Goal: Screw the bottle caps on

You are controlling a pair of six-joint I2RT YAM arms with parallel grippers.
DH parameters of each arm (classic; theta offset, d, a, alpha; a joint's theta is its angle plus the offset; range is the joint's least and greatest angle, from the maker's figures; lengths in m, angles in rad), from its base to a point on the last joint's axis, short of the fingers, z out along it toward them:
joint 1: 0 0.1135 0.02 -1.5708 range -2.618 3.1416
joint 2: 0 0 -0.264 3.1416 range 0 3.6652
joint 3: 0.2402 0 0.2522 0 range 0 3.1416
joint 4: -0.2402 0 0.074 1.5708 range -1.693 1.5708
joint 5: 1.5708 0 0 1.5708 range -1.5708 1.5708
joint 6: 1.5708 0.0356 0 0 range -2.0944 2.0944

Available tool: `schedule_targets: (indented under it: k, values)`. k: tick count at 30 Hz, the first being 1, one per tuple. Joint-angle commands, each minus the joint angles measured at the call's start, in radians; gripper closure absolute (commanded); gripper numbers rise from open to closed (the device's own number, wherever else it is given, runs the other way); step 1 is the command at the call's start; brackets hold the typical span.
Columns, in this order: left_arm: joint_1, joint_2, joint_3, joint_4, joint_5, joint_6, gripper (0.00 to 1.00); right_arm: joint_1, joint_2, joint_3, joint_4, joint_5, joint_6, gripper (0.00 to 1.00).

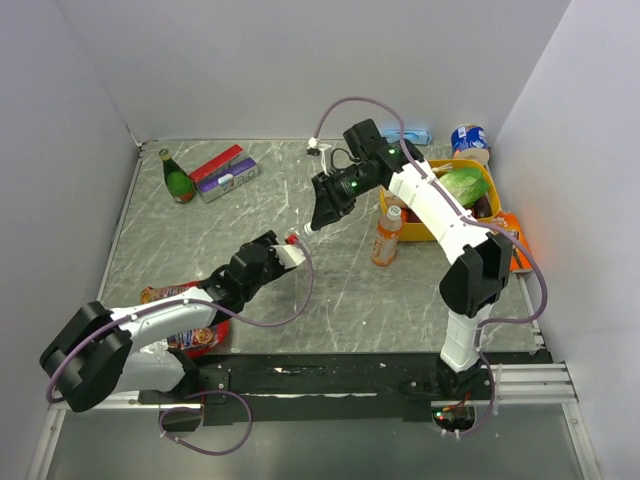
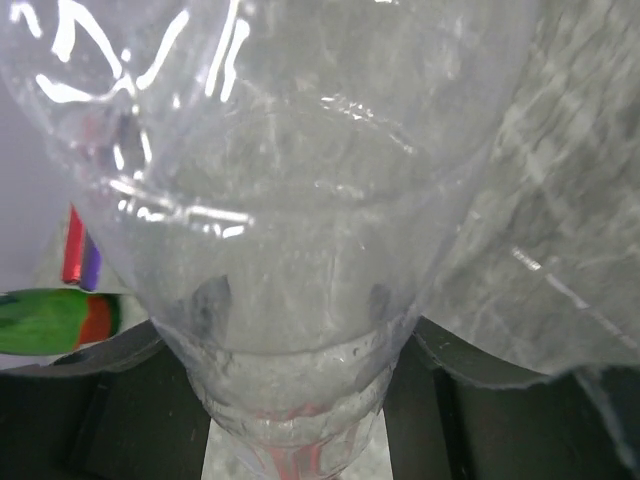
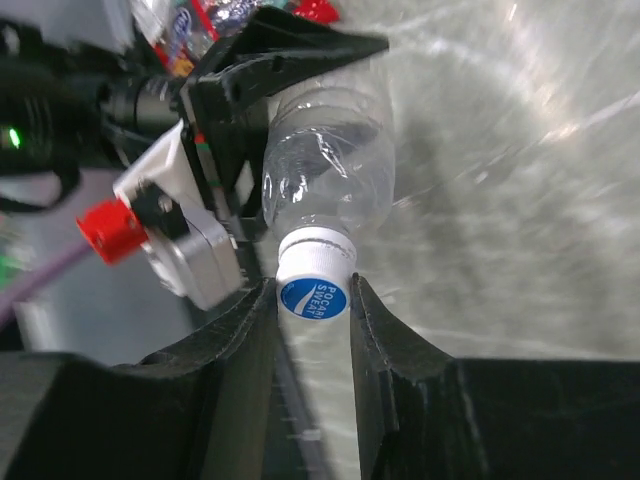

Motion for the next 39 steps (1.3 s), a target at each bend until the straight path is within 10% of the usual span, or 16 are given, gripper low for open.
schedule_targets:
  k: [1,3,5,8,12,20,39]
  values:
    - [-0.001,-0.012,0.078,0.233,-0.117,0.069,0.99,0.016,0.015,0.020,-0.050,-0.086,0.335,1.00]
    - [0.006,-0.020,0.069,0.199,-0.106,0.065,0.99,-0.005,0.021,0.072,-0.059,-0.061,0.341,0.90]
    - [0.014,-0.029,0.063,0.132,-0.069,0.033,0.99,-0.044,0.015,0.155,-0.044,-0.054,0.305,0.52]
    - [0.020,-0.057,0.041,0.069,0.006,-0.007,0.99,-0.119,-0.003,0.240,-0.039,-0.053,0.182,0.37]
    - [0.023,-0.114,0.003,-0.043,0.172,-0.014,0.99,-0.137,-0.072,0.284,-0.152,-0.130,-0.248,0.36]
    - [0.026,-0.177,-0.017,-0.097,0.436,0.072,0.99,0.097,-0.612,-0.435,0.232,0.097,-1.036,0.29]
    - [0.028,-0.220,-0.003,-0.131,0.534,0.120,0.99,0.274,-0.519,-0.411,0.099,0.186,-1.225,0.42]
